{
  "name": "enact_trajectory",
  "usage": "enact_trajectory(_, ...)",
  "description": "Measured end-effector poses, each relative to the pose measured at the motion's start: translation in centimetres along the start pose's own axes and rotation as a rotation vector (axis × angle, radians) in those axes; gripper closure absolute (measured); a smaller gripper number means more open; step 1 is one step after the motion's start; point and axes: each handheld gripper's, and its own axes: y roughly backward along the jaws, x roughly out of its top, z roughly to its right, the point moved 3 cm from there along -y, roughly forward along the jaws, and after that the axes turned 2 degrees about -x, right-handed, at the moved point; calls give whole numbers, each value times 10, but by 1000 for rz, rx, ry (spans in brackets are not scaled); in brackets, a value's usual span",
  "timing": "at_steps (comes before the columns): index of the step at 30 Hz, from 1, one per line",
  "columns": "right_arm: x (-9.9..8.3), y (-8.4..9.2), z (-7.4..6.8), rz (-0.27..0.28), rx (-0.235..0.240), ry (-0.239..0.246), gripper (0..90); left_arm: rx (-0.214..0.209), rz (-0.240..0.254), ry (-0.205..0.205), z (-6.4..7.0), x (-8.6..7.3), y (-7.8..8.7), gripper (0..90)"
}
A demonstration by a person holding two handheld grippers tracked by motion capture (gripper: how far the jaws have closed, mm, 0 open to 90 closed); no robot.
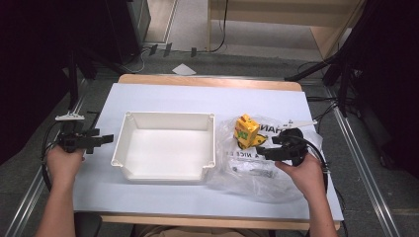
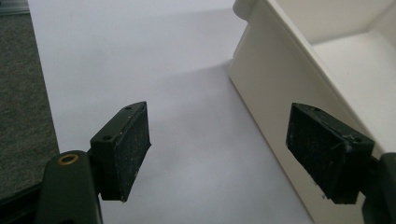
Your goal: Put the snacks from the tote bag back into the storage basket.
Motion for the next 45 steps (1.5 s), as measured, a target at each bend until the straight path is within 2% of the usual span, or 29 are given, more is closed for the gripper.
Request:
enact_trajectory(1, 2, 3, 1, -15, -21, -3, 269, 1, 1, -2, 1, 0, 0, 229)
enact_trajectory(2, 2, 3, 1, -15, -21, -3, 269, 1, 1, -2, 1, 0, 0, 229)
enact_trajectory(3, 4, 4, 2, -38, -52, 0, 280, 1, -4, -3, 1, 0, -1, 229)
enact_trajectory(6, 6, 6, 2, -54, -61, 12, 287, 0, -6, -2, 1, 0, -1, 229)
enact_trajectory(16, 19, 11, -6, -82, -44, 21, 297, 0, -10, -3, 1, -1, -1, 229)
enact_trajectory(24, 32, 13, -11, -109, -39, 62, 300, 6, -9, 1, 1, -1, 0, 229)
enact_trajectory(35, 45, 3, -8, -165, -44, 106, 296, 7, -14, -7, 2, -2, -1, 229)
enact_trajectory(39, 50, -1, -8, -180, -72, 106, 294, 2, -12, 2, 2, -2, -1, 229)
enact_trajectory(45, 59, -6, -7, -203, -60, 110, 297, 4, -19, 0, 2, -4, -2, 229)
